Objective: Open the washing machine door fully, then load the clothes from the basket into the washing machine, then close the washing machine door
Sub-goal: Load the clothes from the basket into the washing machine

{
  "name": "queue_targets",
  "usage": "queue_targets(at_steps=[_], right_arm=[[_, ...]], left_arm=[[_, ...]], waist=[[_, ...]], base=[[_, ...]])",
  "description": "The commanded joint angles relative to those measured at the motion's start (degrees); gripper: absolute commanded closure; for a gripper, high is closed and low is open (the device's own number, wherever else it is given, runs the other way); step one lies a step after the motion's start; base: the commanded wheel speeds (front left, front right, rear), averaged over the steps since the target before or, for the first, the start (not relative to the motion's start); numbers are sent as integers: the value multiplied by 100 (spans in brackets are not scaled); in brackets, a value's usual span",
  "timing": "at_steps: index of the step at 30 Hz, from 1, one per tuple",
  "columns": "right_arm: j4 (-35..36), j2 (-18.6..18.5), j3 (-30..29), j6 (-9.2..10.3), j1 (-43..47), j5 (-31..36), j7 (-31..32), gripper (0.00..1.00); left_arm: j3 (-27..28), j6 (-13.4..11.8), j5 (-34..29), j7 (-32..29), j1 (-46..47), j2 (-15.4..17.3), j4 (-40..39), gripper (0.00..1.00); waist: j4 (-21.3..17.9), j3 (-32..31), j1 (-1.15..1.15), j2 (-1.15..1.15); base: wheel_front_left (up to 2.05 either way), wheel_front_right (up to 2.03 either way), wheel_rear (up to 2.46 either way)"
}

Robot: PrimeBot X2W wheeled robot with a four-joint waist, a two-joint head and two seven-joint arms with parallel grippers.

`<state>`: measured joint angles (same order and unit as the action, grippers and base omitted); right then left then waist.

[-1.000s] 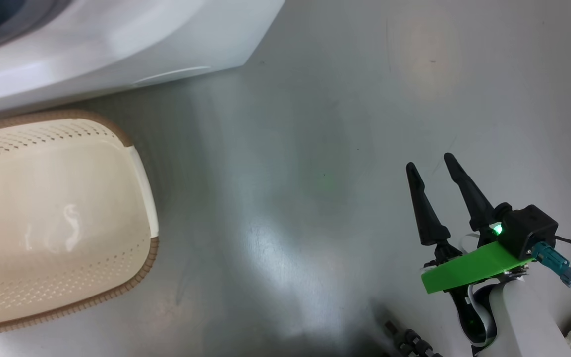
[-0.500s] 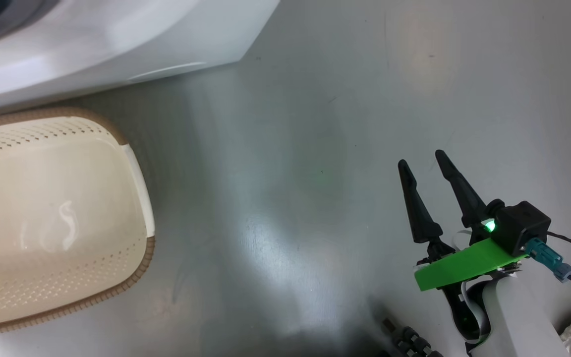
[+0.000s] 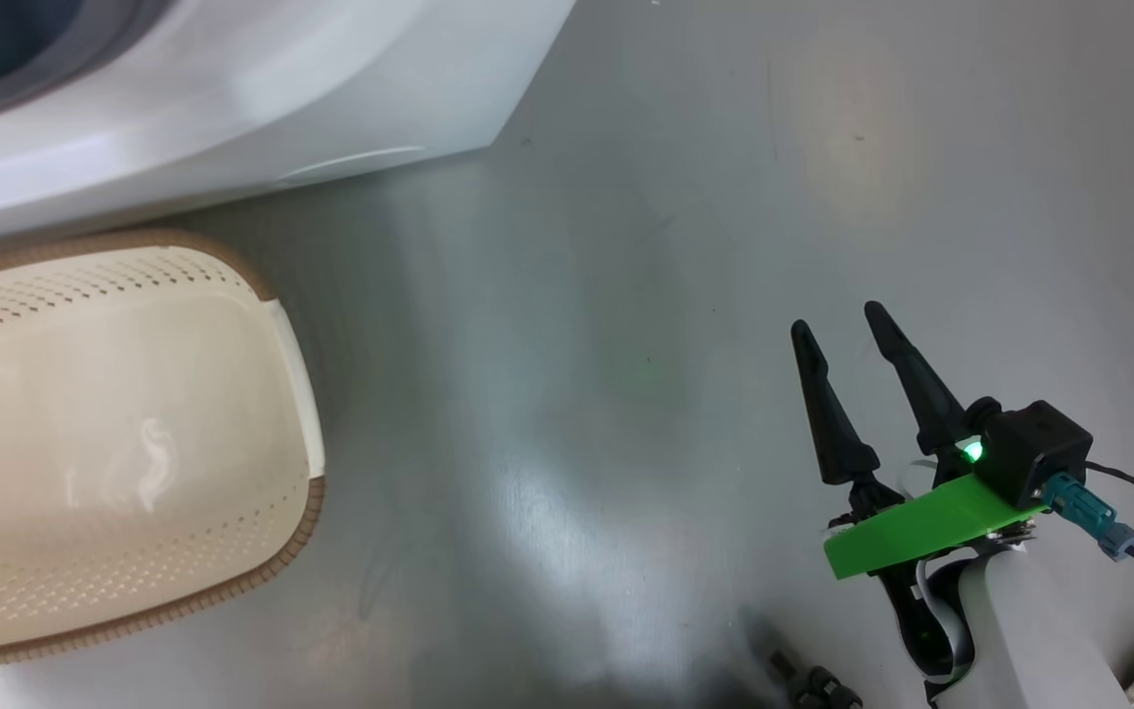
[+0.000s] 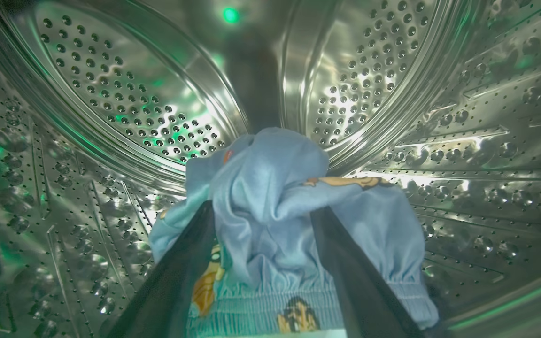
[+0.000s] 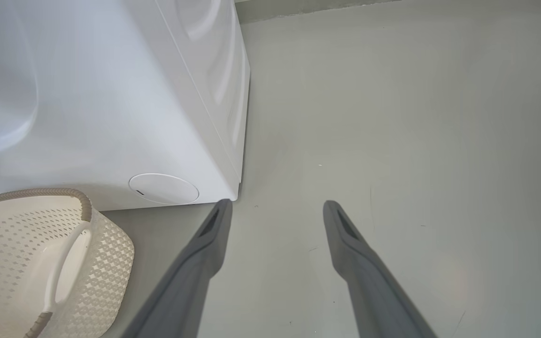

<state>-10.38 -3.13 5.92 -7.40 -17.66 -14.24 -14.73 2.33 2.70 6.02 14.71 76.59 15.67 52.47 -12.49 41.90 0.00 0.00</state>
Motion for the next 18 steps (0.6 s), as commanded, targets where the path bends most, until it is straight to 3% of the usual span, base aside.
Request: queue_targets(at_steps=[1, 10, 18], right_arm=[[87, 8, 81, -9, 102, 20, -27, 0], [106, -13, -71, -9, 100, 31, -27, 0], [63, -75, -158, -9, 197, 55, -27, 0]], left_arm=[[38, -59, 51, 29, -110, 214, -75, 0], [56, -51, 194, 29, -397, 21, 128, 0], [153, 67, 360, 29, -1126, -131, -160, 0]], waist=[[27, -83, 0, 0], [186, -393, 0, 0], [456, -891, 0, 0]], base=[[0, 0, 0], [0, 0, 0], [0, 0, 0]])
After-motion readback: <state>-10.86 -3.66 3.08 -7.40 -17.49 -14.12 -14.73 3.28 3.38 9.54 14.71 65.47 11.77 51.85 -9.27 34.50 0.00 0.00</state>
